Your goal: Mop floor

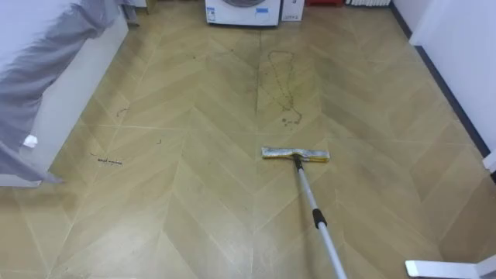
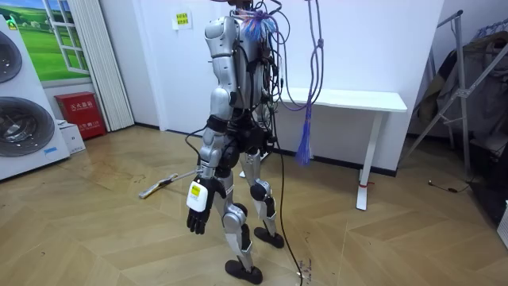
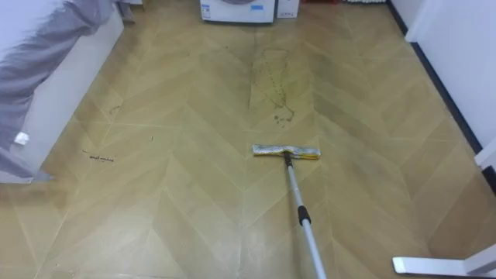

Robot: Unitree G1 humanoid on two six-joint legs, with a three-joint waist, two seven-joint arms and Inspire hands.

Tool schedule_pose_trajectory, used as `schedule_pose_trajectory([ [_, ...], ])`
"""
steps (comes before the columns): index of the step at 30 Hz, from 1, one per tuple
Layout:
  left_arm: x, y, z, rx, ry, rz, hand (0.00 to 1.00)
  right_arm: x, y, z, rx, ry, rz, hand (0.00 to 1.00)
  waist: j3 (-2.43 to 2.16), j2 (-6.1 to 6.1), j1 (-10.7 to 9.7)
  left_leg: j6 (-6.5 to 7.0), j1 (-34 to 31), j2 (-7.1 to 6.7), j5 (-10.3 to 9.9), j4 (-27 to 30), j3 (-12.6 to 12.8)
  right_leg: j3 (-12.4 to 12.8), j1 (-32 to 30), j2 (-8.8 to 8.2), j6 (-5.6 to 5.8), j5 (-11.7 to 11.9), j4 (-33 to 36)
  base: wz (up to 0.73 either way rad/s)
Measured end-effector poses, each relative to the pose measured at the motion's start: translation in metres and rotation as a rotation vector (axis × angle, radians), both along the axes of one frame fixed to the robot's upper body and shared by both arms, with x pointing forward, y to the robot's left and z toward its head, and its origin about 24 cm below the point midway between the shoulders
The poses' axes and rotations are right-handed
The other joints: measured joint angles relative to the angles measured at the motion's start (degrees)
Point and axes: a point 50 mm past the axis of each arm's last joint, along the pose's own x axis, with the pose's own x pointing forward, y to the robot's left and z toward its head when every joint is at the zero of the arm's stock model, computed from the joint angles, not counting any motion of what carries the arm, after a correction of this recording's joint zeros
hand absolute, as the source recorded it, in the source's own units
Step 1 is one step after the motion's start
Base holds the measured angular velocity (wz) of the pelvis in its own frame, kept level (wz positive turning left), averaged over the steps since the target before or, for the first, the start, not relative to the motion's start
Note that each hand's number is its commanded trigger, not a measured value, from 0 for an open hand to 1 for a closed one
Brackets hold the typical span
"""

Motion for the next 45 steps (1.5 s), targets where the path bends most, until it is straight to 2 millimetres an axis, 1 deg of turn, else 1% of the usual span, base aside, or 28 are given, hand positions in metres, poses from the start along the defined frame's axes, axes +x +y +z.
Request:
schedule_pose_trajectory([
  [1,-0.004,-0.001,0.0,-0.009,0.011,0.005,0.0,0.0,0.0,0.0,0.0,0.001,-0.001,1.0,0.01,0.03,0.09,0.0,0.04,0.0,0.0,-0.01,-0.07,0.01,0.08,0.0,0.0,0.0,-0.03,0.0],
  [4,-0.003,-0.001,-0.001,-0.02,0.011,0.003,0.0,0.0,0.0,0.0,0.0,0.0,0.0,1.0,0.04,0.04,-0.05,0.0,0.05,0.0,0.0,0.07,-0.1,0.04,0.08,0.0,0.0,0.0,-0.03,0.0],
  [5,-0.006,-0.001,0.0,-0.021,0.019,0.007,0.0,0.0,0.0,0.0,0.0,0.0,0.0,1.0,0.05,0.01,0.29,0.0,0.01,0.0,0.0,0.04,0.04,0.04,0.08,0.0,0.0,0.0,-0.02,0.0],
  [13,-0.004,-0.001,-0.001,-0.033,0.017,0.006,0.0,-0.001,-0.001,0.0,-0.001,0.003,-0.002,1.0,0.08,0.0,0.27,0.0,-0.01,0.01,-0.01,0.04,0.06,-0.02,0.05,0.0,0.0,0.0,-0.07,0.0],
  [19,-0.004,-0.002,-0.001,-0.033,0.014,0.004,0.0,-0.006,-0.001,0.0,0.0,0.015,-0.005,1.0,0.08,-0.08,0.26,0.0,-0.04,0.01,-0.01,0.01,-0.03,0.01,0.02,0.01,0.0,0.0,-0.05,0.0],
  [22,-0.003,-0.002,-0.001,-0.034,0.011,-0.001,0.0,-0.005,-0.001,0.0,0.0,0.01,-0.003,1.0,0.1,-0.16,0.24,0.0,-0.46,0.01,-0.01,0.07,-0.01,0.09,-0.36,0.0,0.0,-0.01,-0.09,0.0],
  [25,0.005,-0.002,-0.001,-0.033,-0.005,-0.009,0.0,0.002,-0.001,0.0,-0.002,-0.009,0.002,1.0,0.04,-0.22,0.49,0.01,-2.35,-0.09,-0.01,0.63,0.05,0.1,-2.02,-0.09,-0.15,-0.11,-0.09,0.0],
  [31,0.018,-0.002,-0.001,-0.029,-0.022,-0.034,0.0,0.01,-0.003,0.001,-0.02,-0.026,0.008,1.0,0.03,-0.19,0.62,0.02,-7.13,0.03,0.02,3.02,-0.12,0.04,-6.61,-0.09,-0.18,-0.09,1.61,0.01],
  [33,0.026,-0.004,-0.001,-0.032,-0.035,-0.059,0.0,0.015,-0.003,0.001,-0.027,-0.041,0.013,1.0,-0.03,0.03,0.53,0.02,-9.34,0.15,0.01,4.14,-0.15,0.05,-8.89,-0.11,-0.18,-0.09,3.02,0.0],
  [34,0.032,-0.005,-0.001,-0.033,-0.048,-0.075,0.0,0.018,-0.003,0.001,-0.036,-0.052,0.014,1.0,-0.13,0.31,0.41,0.03,-10.79,0.15,0.02,4.75,-0.21,0.05,-10.1,-0.13,-0.19,-0.08,3.42,0.05],
  [35,0.039,-0.006,-0.001,-0.033,-0.064,-0.085,0.0,0.02,-0.003,0.001,-0.045,-0.064,0.016,1.0,0.48,0.55,0.44,0.03,-11.96,0.17,0.02,5.54,-0.3,0.02,-10.94,-0.14,-0.21,-0.08,3.91,0.05],
  [37,0.048,-0.006,0.0,-0.031,-0.093,-0.095,0.0,0.025,-0.003,0.001,-0.059,-0.08,0.021,1.0,0.52,0.57,0.42,0.04,-14.69,0.3,0.02,7.04,-0.35,0.06,-13.72,-0.18,-0.29,-0.12,5.56,0.0],
  [38,0.052,-0.006,0.0,-0.025,-0.103,-0.099,0.0,0.027,-0.003,0.001,-0.063,-0.089,0.024,1.0,0.64,0.65,0.43,0.05,-15.71,0.34,0.01,7.64,-0.48,0.06,-14.75,-0.2,-0.38,-0.19,6.33,0.0],
  [39,0.058,-0.006,0.001,-0.01,-0.12,-0.104,0.0,0.031,-0.003,0.001,-0.07,-0.106,0.03,1.0,0.72,0.75,0.38,0.1,-17.91,0.37,-0.04,8.82,-0.64,0.03,-17.12,-0.26,-0.66,-0.48,7.9,0.04],
  [41,0.07,-0.006,0.003,0.014,-0.154,-0.127,0.0,0.038,-0.004,0.002,-0.086,-0.129,0.038,1.0,0.86,0.9,0.54,0.16,-23.17,0.62,-0.51,12.75,-0.8,-0.11,-22.47,-0.47,-1.06,-1.36,12.29,0.02],
  [42,0.072,-0.007,0.003,0.017,-0.16,-0.131,0.0,0.04,-0.004,0.002,-0.091,-0.133,0.037,1.0,0.96,1.04,0.56,0.14,-24.52,0.64,-0.83,14.03,-0.91,-0.18,-23.81,-0.57,-1.19,-1.81,13.47,0.04],
  [43,0.075,-0.008,0.003,0.019,-0.165,-0.141,0.0,0.041,-0.006,0.003,-0.102,-0.142,0.025,1.0,1.14,1.35,0.6,0.08,-27.33,0.6,-1.59,16.77,-1.01,-0.26,-26.47,-0.89,-1.47,-2.98,16.39,0.0],
  [44,0.075,-0.008,0.003,0.019,-0.167,-0.144,0.0,0.042,-0.006,0.003,-0.107,-0.146,0.02,1.0,1.23,1.5,0.58,0.13,-28.7,0.56,-1.97,18.02,-1.01,-0.21,-28.11,-1.15,-1.55,-3.65,18.31,0.04],
  [45,0.075,-0.008,0.003,0.022,-0.168,-0.146,0.0,0.042,-0.006,0.003,-0.115,-0.145,0.005,1.0,1.37,1.68,0.58,0.1,-31.28,0.38,-2.75,20.63,-1.01,-0.02,-31.0,-1.69,-1.68,-5.04,21.56,0.05],
])
